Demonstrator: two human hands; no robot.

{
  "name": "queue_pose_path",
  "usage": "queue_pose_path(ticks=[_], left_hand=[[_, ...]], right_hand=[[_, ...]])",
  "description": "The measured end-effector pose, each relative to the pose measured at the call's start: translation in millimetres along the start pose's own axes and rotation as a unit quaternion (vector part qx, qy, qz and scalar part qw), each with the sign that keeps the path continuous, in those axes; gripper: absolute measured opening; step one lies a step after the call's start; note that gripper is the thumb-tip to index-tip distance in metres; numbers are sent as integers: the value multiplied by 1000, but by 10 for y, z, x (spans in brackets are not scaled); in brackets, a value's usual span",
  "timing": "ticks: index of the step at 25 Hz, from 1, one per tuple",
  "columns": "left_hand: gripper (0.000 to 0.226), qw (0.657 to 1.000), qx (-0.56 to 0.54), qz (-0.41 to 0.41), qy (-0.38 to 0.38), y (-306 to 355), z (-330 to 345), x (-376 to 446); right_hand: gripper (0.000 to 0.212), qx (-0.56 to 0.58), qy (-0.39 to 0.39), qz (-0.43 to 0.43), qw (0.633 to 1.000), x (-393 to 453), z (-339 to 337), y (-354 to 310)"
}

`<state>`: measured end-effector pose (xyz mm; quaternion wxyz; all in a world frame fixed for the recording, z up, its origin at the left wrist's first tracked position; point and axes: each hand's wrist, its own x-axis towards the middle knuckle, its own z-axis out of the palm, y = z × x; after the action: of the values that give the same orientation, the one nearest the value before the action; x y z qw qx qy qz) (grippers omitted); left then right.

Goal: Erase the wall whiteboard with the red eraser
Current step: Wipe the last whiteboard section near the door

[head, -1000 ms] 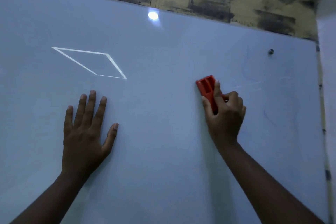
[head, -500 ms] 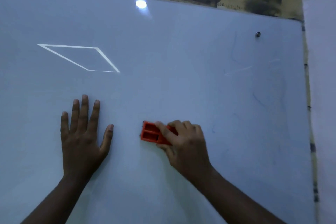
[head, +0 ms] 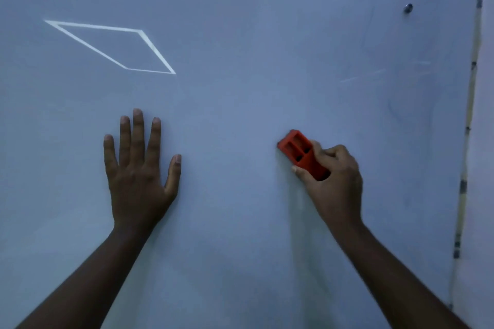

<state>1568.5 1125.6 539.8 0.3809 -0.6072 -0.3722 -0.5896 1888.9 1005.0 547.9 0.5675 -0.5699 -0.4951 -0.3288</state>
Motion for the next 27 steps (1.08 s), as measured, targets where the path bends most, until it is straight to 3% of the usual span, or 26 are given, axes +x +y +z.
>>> queue_pose_path(ticks=[5, 7, 12, 18, 21, 24, 27], left_hand=[[71, 1000, -4, -10, -8, 33, 1, -83], [72, 1000, -10, -9, -21, 35, -15, -119], [71, 999, -8, 15, -33, -3, -38, -292], [68, 999, 1, 10, -34, 15, -41, -471], [67, 999, 3, 6, -44, 50, -49, -524], [67, 999, 8, -7, -47, 95, -62, -527], [65, 999, 9, -14, -47, 115, -52, -547]], right_hand=[[68, -82, -91, -193, 974, -1050, 426, -801], [70, -100, -124, -225, 961, -1302, 469, -963], [67, -87, -121, -175, 973, -1047, 284, -741], [67, -17, -48, 102, 994, -529, -119, 200], [71, 10, -18, 175, 984, -677, -208, 465], [69, 41, -5, 179, 983, -832, -67, 369], [63, 12, -26, 56, 998, -1174, 217, 30]])
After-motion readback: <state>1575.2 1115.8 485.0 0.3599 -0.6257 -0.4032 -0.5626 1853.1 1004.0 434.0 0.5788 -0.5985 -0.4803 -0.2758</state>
